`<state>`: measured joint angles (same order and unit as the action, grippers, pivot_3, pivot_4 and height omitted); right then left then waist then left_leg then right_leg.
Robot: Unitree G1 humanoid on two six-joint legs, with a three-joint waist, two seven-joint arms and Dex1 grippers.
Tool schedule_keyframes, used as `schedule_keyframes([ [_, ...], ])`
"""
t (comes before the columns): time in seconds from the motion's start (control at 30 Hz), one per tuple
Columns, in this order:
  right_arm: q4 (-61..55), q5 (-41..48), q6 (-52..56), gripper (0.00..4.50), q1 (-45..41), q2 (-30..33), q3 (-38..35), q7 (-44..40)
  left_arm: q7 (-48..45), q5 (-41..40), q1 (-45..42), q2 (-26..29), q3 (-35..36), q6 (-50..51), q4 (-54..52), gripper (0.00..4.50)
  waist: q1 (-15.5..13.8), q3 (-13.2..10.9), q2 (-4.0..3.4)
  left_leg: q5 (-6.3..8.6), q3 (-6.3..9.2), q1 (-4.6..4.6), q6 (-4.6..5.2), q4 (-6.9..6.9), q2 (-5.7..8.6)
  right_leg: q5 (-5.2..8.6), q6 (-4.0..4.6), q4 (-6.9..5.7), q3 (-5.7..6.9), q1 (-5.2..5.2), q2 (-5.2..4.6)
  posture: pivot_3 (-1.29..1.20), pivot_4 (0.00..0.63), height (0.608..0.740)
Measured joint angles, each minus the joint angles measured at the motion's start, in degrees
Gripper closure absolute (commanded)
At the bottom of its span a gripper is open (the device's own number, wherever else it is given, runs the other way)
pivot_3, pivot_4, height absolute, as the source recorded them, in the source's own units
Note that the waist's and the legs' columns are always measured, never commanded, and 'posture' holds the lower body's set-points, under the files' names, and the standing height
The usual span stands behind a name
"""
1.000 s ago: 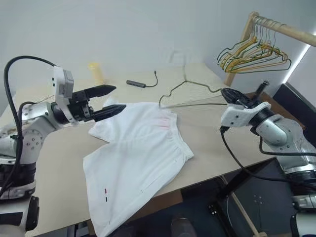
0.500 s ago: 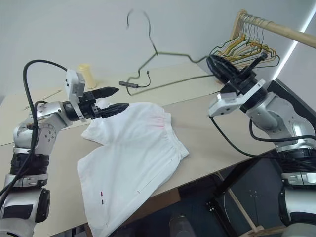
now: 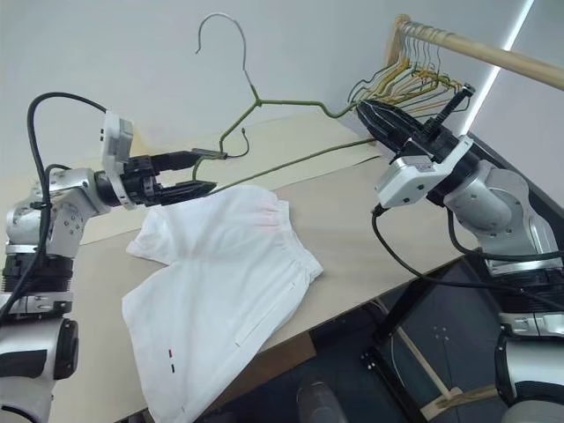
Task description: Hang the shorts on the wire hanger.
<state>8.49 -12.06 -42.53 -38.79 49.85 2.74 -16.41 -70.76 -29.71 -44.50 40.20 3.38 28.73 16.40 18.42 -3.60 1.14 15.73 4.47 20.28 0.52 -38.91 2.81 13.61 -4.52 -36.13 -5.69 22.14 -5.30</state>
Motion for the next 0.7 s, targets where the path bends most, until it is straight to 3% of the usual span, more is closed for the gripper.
schedule_keyframes([
  [0.33, -1.2, 1.8, -0.9, 4.46, -0.8, -2.7, 0.3, -6.0, -9.8, 0.7, -0.6, 0.2, -4.6, 0.3, 0.6, 0.00, -0.1, 0.0, 0.00, 0.00, 0.03, 0.01, 0.00, 0.00, 0.00, 0.01, -0.01, -0.02, 0.00, 0.03, -0.01, -0.24, 0.000, 0.740],
  [0.43, -1.2, 2.0, -1.3, 4.50, -1.0, -3.5, 0.5, -7.1, -11.7, 1.9, -1.0, 0.9, -5.9, 0.1, 0.6, 0.61, -0.1, 0.0, -0.01, 0.00, 0.03, 0.00, 0.00, 0.00, 0.01, 0.01, -0.01, -0.02, -0.01, 0.03, -0.01, -0.24, 0.000, 0.740],
  [0.7, -0.7, 2.0, -2.0, 4.50, -1.5, -4.6, 0.6, -8.5, -13.2, 5.1, -0.9, 1.6, -7.4, -2.3, 0.6, 3.31, -0.2, 0.0, -0.01, 0.00, 0.04, 0.01, 0.00, 0.00, 0.01, 0.01, -0.01, -0.02, -0.01, 0.04, -0.02, -0.23, 0.000, 0.740],
])
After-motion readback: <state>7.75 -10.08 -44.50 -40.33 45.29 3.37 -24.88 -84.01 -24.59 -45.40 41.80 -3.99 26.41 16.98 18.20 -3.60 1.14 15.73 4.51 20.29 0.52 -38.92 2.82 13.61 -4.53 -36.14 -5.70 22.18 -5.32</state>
